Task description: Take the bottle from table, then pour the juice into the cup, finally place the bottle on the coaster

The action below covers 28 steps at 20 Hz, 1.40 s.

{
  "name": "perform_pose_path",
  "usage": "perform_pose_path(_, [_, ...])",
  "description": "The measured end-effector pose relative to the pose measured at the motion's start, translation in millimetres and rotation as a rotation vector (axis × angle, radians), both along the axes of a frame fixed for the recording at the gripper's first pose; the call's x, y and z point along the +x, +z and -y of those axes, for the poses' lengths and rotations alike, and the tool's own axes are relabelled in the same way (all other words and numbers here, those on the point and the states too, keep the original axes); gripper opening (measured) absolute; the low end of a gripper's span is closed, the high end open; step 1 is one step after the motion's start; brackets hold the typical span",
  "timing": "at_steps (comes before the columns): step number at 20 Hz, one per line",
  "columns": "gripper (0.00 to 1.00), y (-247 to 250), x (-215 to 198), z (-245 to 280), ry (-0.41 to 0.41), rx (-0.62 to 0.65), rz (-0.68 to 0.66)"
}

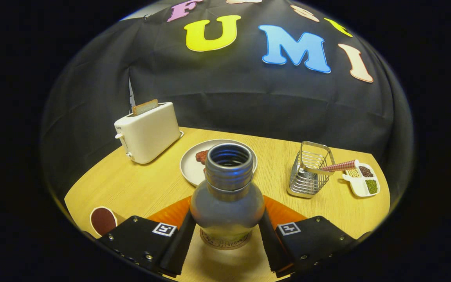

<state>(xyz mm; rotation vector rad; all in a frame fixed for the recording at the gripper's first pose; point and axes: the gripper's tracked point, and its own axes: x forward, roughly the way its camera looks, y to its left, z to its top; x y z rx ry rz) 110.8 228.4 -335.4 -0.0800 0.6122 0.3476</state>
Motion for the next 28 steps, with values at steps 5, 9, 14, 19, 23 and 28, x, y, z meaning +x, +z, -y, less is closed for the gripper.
perform_pose_path(5, [0.79,-1,0,-3,0.011,0.000,0.019])
perform_pose_path(9, [0.97,14,2,-6,-0.012,0.051,0.060])
perform_pose_path(14, [1.00,88,-13,-13,0.005,0.105,0.218])
perform_pose_path(19, [0.99,210,-39,39,-0.124,0.077,0.429])
perform_pose_path(23, [0.99,293,-54,91,-0.226,0.048,0.482])
perform_pose_path(28, [0.99,381,-75,153,-0.326,0.051,0.536])
